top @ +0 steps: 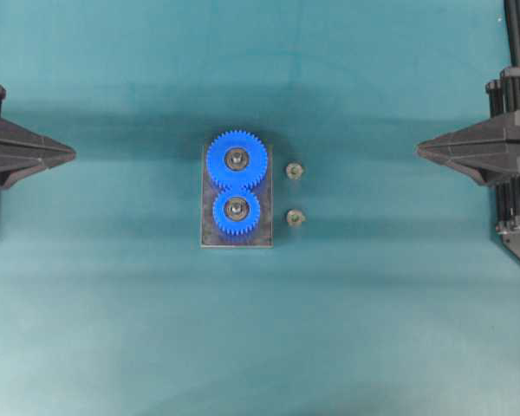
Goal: Insert the washer onto the shaft.
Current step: 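Move the right gripper toward the upper steel washer beside the plate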
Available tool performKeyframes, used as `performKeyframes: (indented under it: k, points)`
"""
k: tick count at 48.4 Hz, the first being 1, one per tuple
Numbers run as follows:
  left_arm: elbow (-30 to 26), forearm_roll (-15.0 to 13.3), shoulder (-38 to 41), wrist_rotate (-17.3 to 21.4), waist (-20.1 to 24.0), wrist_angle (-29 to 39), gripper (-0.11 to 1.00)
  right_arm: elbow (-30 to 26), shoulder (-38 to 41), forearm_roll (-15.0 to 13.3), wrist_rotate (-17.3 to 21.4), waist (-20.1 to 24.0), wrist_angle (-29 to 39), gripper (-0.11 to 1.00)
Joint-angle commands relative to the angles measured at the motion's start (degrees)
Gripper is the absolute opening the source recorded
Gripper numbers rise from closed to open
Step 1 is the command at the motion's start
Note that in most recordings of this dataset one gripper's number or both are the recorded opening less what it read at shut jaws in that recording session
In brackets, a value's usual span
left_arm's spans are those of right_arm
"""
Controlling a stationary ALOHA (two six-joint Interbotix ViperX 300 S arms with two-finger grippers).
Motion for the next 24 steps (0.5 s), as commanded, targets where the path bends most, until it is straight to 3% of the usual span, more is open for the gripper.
performKeyframes:
  k: [1,5,8,24]
  points:
    - [0.18,0.62,0.97,-1.23,-0.70,-0.26,0.00,-0.26,0.62,0.35,1.41,0.00,-0.09,0.01]
    - [-0.53,0.62,1.85,-1.49,-1.14,0.09,0.00,-0.35,0.62,4.92,2.55,0.00,2.37,0.01]
    - [-1.32,0.62,2.64,-1.49,-1.23,1.41,0.00,-0.53,0.70,6.86,3.52,0.00,6.33,0.01]
    - [-7.29,0.62,9.40,-1.32,-1.14,16.70,0.00,-6.77,6.15,6.59,3.87,-4.48,29.00,0.01]
